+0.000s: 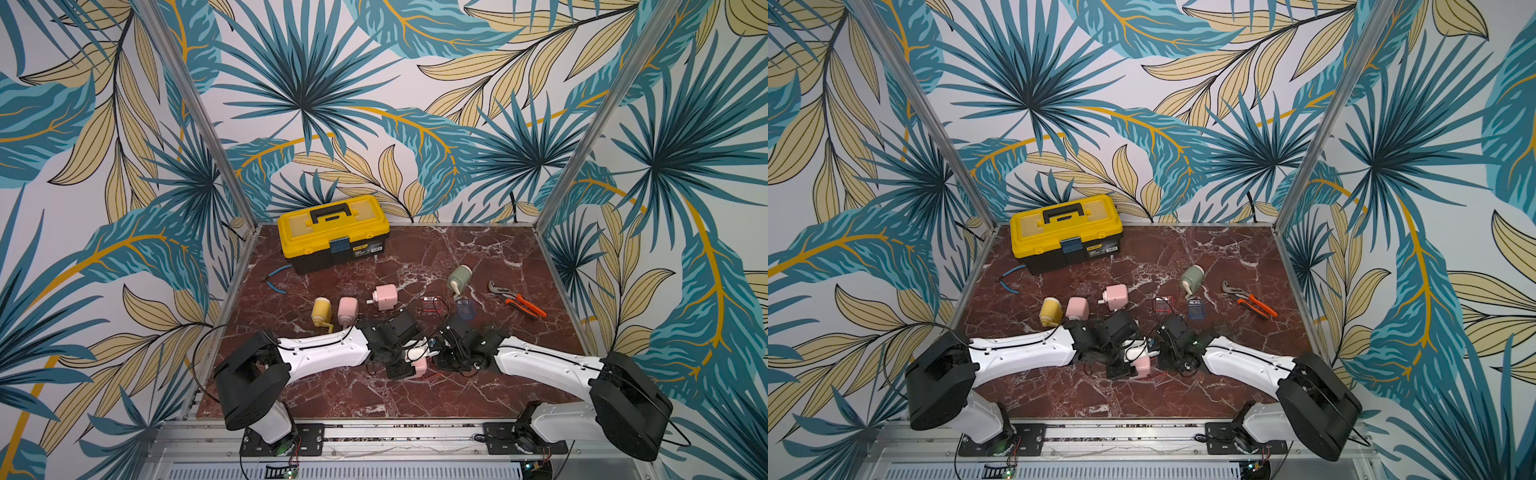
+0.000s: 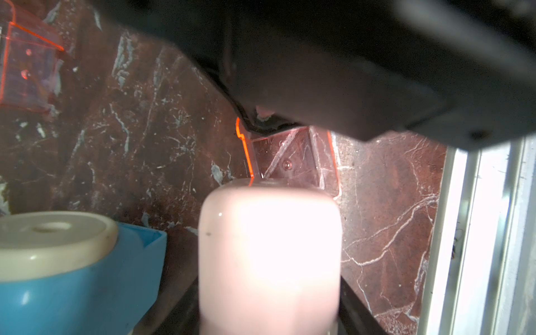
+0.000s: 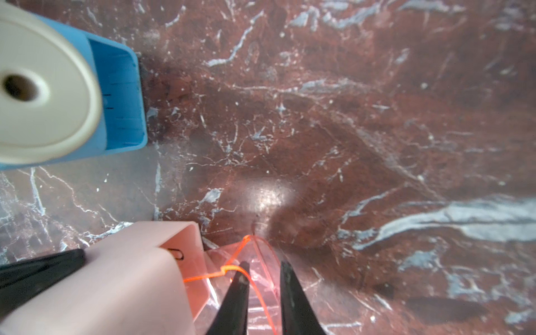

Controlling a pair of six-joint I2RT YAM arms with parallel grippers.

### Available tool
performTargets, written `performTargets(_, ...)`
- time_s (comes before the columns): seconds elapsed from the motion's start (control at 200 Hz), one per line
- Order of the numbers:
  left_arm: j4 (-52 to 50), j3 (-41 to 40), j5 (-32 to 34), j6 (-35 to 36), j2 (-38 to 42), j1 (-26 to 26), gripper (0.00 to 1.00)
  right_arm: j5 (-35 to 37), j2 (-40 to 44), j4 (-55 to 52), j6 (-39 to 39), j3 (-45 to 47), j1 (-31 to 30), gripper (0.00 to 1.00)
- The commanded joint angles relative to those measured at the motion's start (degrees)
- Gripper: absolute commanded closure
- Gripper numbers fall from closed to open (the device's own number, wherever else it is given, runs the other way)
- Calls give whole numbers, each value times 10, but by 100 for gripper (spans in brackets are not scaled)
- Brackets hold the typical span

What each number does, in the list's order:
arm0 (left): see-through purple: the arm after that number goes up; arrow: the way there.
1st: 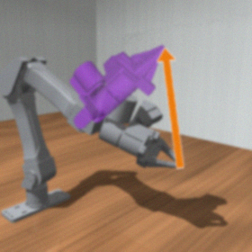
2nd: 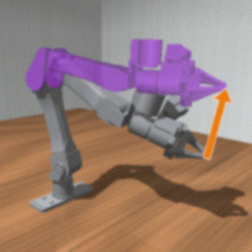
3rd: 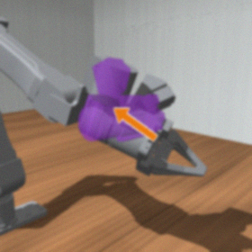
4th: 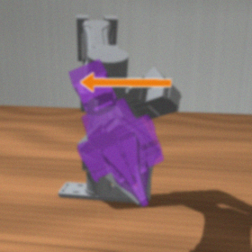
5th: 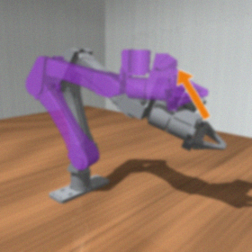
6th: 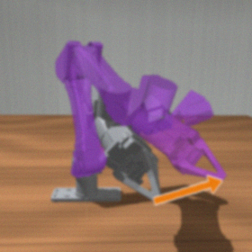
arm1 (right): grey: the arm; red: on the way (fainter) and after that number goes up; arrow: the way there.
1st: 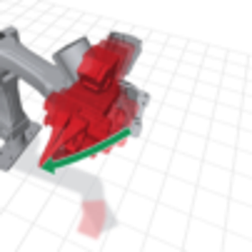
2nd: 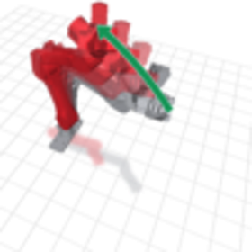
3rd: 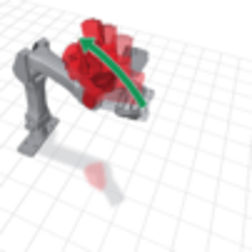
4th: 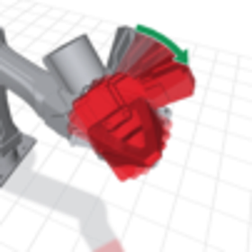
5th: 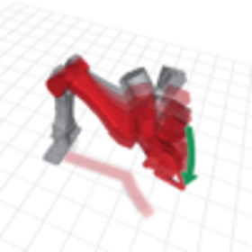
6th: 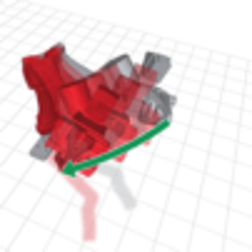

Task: Put the tray back into the pencil sharpener
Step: Close the container of the pencil sharpener.

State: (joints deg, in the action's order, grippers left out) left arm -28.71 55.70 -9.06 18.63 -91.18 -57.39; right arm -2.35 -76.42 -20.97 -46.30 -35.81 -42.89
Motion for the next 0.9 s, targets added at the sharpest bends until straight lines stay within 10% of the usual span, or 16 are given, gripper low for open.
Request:
performTargets(0.0, 6, -14, -5, 1, 1, -3, 49, 15, 5, -24, -7, -7, 0, 79)
performTargets(0.896, 6, -17, -5, 4, 0, -5, 49, 9, -13, -8, -43, -8, 0, 84)
